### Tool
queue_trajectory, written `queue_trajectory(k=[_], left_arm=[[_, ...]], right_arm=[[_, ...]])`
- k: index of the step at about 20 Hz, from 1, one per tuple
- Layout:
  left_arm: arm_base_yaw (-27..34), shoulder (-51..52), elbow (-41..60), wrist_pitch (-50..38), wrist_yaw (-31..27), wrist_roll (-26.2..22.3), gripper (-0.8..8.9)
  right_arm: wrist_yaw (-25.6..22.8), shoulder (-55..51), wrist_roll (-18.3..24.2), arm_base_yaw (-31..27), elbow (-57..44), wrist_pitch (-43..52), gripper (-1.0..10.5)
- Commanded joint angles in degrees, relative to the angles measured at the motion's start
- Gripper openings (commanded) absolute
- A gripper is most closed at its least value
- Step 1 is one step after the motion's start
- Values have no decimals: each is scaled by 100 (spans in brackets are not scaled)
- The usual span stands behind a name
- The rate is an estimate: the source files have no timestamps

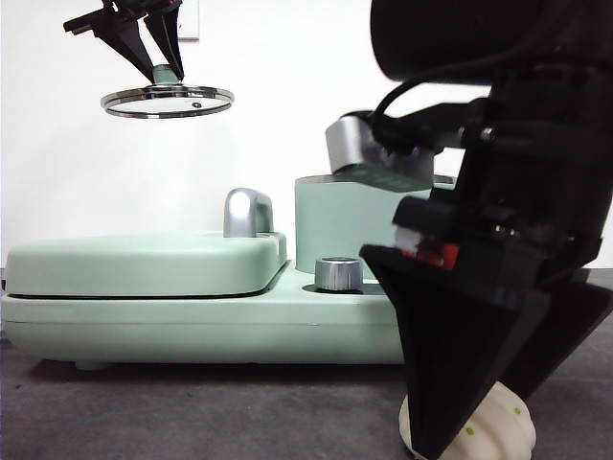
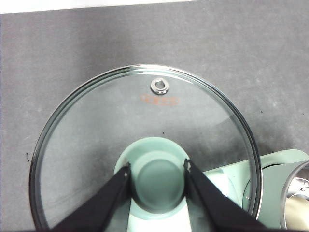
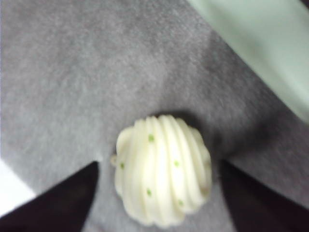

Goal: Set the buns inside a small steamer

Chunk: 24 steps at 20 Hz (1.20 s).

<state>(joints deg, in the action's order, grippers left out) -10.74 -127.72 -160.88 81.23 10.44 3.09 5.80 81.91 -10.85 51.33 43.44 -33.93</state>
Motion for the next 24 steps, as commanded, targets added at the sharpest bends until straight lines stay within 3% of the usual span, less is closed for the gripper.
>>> queue_trajectory(k=[1, 7, 13, 17, 24], left_arm=[[-20, 28, -212, 232, 37, 63, 23], [-20, 28, -212, 232, 37, 74, 23], [-22, 28, -212, 232, 37, 87, 23], [-22, 28, -212, 232, 37, 87, 23], [-55, 28, -212, 234, 37, 87, 23]], right_arm=[[-4, 81, -96, 55, 26, 142, 247], [13, 79, -225, 55, 452, -339, 214], [-7, 81, -160, -127, 2426, -2170, 214], [-227, 282, 177, -754, 4072, -2680, 214], [-306, 1971, 942, -1967, 6341, -3521, 214]])
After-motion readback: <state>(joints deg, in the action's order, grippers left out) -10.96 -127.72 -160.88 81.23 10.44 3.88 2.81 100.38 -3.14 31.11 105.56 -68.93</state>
